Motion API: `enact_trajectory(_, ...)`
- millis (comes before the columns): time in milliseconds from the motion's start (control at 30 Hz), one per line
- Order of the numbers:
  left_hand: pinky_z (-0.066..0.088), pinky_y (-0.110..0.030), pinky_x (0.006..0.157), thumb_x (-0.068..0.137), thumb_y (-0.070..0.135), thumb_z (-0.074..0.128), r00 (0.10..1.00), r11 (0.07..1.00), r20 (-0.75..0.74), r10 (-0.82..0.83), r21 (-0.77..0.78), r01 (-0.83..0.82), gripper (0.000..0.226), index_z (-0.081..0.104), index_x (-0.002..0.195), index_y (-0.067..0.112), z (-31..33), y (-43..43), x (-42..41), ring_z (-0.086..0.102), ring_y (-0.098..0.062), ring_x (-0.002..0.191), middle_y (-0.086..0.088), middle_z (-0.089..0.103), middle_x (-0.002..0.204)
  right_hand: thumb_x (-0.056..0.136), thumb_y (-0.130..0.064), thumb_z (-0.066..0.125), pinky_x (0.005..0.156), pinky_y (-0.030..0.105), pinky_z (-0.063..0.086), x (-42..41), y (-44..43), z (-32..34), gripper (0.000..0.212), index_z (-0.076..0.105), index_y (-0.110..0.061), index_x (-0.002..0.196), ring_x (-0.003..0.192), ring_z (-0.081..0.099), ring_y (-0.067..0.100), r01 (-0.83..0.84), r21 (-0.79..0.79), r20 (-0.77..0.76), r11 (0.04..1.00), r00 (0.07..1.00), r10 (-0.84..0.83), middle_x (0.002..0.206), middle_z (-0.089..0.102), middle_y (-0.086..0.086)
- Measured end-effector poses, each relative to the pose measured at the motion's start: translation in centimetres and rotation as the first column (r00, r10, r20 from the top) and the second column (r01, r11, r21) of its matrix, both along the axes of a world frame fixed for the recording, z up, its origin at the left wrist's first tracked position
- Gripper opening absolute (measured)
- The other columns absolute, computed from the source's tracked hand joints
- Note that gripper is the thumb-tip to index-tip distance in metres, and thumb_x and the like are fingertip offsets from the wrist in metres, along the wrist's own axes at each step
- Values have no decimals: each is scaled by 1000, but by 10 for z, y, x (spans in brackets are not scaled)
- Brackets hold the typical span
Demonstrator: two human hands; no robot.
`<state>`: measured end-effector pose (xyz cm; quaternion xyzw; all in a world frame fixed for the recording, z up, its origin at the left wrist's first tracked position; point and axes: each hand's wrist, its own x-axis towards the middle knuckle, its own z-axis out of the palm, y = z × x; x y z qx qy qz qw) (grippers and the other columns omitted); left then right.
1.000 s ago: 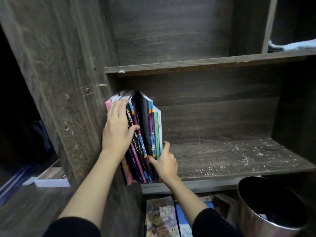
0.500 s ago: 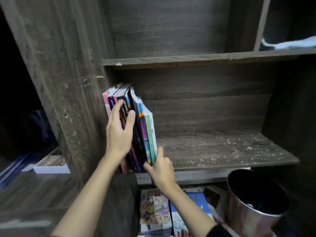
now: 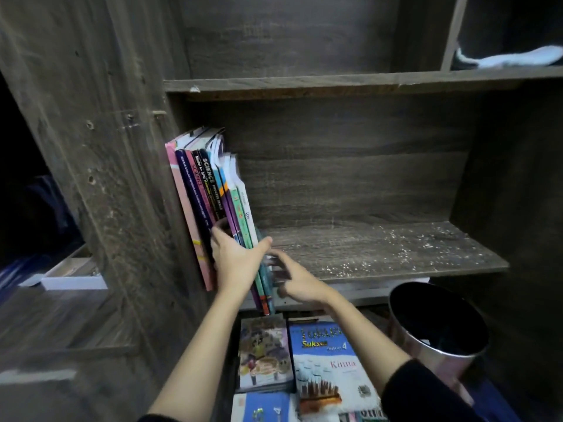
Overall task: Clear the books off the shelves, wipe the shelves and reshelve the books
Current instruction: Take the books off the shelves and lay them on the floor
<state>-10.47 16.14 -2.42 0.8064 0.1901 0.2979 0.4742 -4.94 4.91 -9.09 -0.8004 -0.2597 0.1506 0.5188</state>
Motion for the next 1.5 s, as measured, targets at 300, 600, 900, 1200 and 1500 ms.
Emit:
enact_trajectory(300, 45, -40, 97, 72, 18, 72, 999, 997, 48, 0, -77, 4, 64, 47, 129, 7, -18, 5, 6, 53, -30, 116, -12, 56, 125, 79, 11, 46, 97, 29, 41, 85, 34, 47, 66, 38, -10, 141, 126, 48, 28, 262, -78, 120, 962, 960, -252, 138, 49, 15)
enact_trajectory(600, 53, -38, 89, 65, 12, 73, 994, 914, 104, -26, -399, 66, 51, 60, 114, 17, -32, 20, -5, 64, -20, 96, 3, 68, 101, 70, 19, 34, 55, 32, 47, 114, 67, 66, 66, 47, -15, 125, 84, 55, 27, 188, 67, -76, 980, 980, -183, 98, 58, 7)
enact_trajectory(900, 47, -13, 52, 60, -13, 61, 959, 775, 283, -17, -602, 192, 37, 53, 78, 17, -36, 28, -21, 58, 0, 56, 7, 63, 70, 39, 8, 39, 55, 24, 39, 117, 44, 66, 49, 61, -6, 80, 87, 59, 34, 249, 241, -217, 938, 956, -198, 89, 64, 16)
enact_trajectory(1200, 34, -11, 40, 35, -4, 39, 921, 726, 390, 18, -638, 256, 36, 47, 69, 5, -36, 34, -25, 50, -5, 45, 8, 57, 47, 49, 9, 38, 44, 19, 21, 73, 23, 59, 28, 52, -2, 70, 67, 45, 20, 428, 365, -140, 827, 903, -405, 64, 52, 8)
enact_trajectory(1500, 32, -15, 44, 30, 0, 41, 906, 752, 262, -332, -506, 422, 36, 46, 65, -1, -40, -10, -28, 43, -17, 54, -4, 50, 59, 54, 8, 38, 41, 14, 15, -3, -79, 45, 20, 34, -11, 54, 44, 25, 14, 735, 456, -306, 503, 660, -687, 37, 31, -3)
